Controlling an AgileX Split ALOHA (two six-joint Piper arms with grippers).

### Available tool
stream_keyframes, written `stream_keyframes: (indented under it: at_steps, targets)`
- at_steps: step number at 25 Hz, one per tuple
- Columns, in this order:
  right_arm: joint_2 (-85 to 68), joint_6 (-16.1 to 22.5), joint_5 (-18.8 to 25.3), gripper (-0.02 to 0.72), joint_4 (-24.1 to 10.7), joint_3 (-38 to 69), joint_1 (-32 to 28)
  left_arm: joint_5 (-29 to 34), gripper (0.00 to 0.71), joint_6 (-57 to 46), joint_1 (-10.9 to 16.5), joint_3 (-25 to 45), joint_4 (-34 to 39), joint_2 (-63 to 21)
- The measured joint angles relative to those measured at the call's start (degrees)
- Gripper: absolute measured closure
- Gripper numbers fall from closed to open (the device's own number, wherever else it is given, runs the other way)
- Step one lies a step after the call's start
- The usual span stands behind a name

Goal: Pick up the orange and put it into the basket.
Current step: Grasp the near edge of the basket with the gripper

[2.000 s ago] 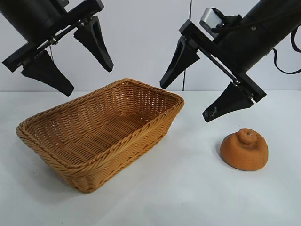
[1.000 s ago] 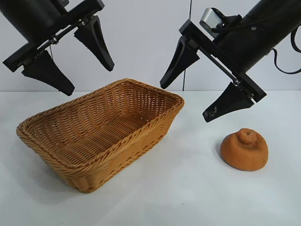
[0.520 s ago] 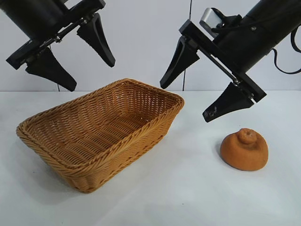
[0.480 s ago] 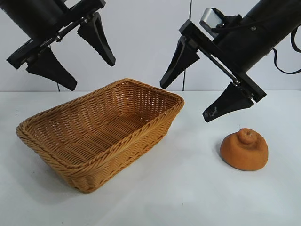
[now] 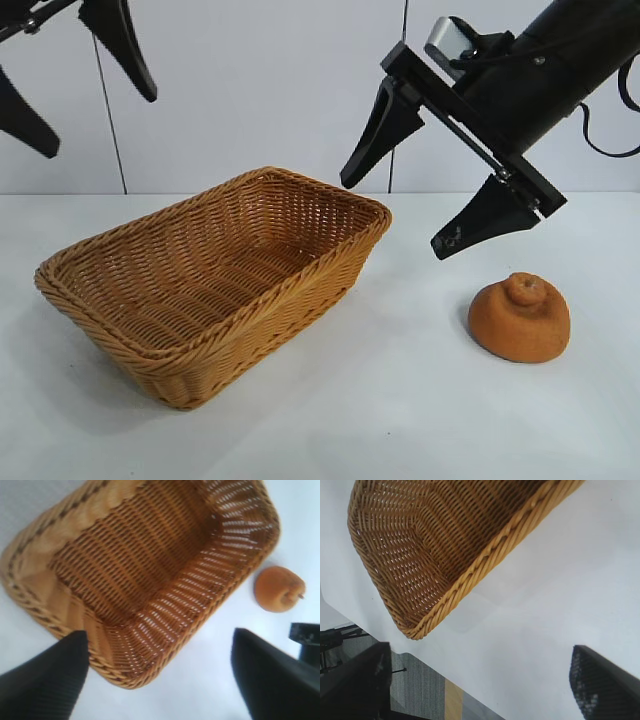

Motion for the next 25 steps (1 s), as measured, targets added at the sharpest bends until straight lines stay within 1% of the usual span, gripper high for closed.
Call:
stream_keyframes:
  at_steps: [2, 6, 11, 14, 17, 25]
  targets:
    - [0.0, 0.0, -0.1, 0.042, 0.0, 0.0, 0.0, -3.8, 0.151, -2.7, 0.0, 3.1, 0.0, 0.0]
    - [0.0, 0.0, -0.7, 0.042, 0.0, 0.0, 0.0, -8.9, 0.151, -5.5, 0.0, 7.6, 0.0, 0.0]
    - [0.0, 0.0, -1.1, 0.042, 0.0, 0.0, 0.0, -13.8, 0.151, -5.8, 0.0, 9.3, 0.2, 0.1]
    - [0.0, 0.0, -1.2, 0.042, 0.0, 0.0, 0.0, -15.3, 0.151, -5.7, 0.0, 9.3, 0.2, 0.8]
    - [0.0, 0.0, -1.3, 0.042, 0.0, 0.0, 0.0, -15.7, 0.151, -4.5, 0.0, 9.3, -0.4, 3.5]
    - [0.0, 0.0, -1.8, 0.042, -0.1, 0.0, 0.0, -21.8, 0.151, -1.2, 0.0, 9.3, -5.5, 14.3]
